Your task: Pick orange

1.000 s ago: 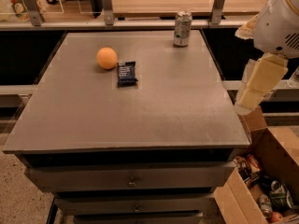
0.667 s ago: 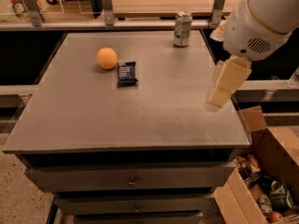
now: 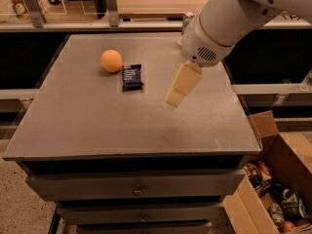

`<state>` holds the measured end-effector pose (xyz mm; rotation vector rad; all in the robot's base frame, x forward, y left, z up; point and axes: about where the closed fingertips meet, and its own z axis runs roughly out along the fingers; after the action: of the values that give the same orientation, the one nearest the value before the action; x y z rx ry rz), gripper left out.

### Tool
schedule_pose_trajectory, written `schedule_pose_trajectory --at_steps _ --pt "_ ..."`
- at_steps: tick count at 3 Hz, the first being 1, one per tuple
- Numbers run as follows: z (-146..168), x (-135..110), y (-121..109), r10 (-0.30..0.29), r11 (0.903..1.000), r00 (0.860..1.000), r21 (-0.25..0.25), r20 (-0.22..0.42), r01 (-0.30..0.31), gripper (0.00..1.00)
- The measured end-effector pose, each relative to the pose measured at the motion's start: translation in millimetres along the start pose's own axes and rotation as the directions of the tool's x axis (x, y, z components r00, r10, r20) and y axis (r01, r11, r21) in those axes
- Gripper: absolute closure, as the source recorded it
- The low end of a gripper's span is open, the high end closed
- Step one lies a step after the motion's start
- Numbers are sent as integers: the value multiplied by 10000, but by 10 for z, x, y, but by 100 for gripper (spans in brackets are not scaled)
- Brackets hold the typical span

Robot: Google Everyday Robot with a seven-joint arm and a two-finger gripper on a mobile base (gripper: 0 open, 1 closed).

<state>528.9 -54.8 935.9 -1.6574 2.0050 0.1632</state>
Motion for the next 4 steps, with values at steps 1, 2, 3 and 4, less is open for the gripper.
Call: schedule_pose_trajectory --at_steps 1,2,3,4 --pt "332 -342 -67 529 9986 9970 -51 566 -527 0" --pt "331 -342 -66 528 9986 9970 -50 566 -526 0" --pt "366 -362 -159 669 9974 9957 221 647 -684 0" --pt "468 -407 -422 899 9925 9917 741 921 -969 0"
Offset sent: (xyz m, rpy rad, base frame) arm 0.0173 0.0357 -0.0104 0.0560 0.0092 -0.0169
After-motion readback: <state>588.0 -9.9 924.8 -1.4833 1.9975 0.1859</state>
